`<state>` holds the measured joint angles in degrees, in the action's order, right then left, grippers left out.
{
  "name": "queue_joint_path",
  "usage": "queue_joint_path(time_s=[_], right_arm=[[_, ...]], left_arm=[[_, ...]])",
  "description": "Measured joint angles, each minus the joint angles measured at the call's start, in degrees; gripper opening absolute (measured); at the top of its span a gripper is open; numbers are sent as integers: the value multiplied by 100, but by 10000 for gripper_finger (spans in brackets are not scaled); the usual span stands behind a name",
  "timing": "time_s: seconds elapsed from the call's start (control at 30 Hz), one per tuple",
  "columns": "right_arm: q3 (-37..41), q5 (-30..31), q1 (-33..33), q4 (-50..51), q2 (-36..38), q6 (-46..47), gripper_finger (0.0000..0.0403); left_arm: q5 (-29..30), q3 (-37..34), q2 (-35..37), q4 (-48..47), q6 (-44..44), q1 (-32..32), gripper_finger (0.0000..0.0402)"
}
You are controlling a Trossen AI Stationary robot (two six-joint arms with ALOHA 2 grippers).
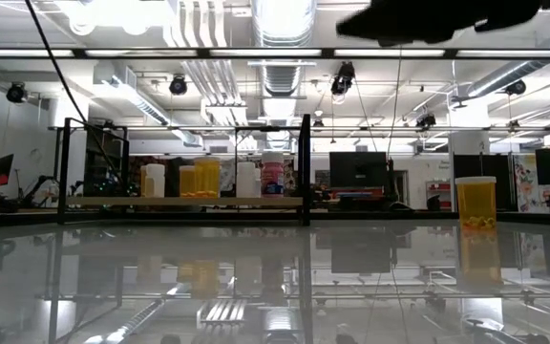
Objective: Pick and place medicine bottles onto shelf by color
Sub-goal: Put the large yellow pill bottle on the shelf
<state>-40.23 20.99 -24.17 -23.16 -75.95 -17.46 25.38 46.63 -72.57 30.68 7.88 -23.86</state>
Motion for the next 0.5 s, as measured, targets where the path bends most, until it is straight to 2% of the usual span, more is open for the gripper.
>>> queue_joint_path(time_s=[0.2,0.3,0.5], right_arm=[[1141,-904,478,-1595,742,-343,9],[1668,-1301,720,-2334,834,-339,9],[2306,-1349,978,-3491,773,-104,8]], left_arm=[[32,237,-655,868,-6,150,0],[143,433,-997,908,-149,209,0],[243,1054,-1818,913,-153,431,0]])
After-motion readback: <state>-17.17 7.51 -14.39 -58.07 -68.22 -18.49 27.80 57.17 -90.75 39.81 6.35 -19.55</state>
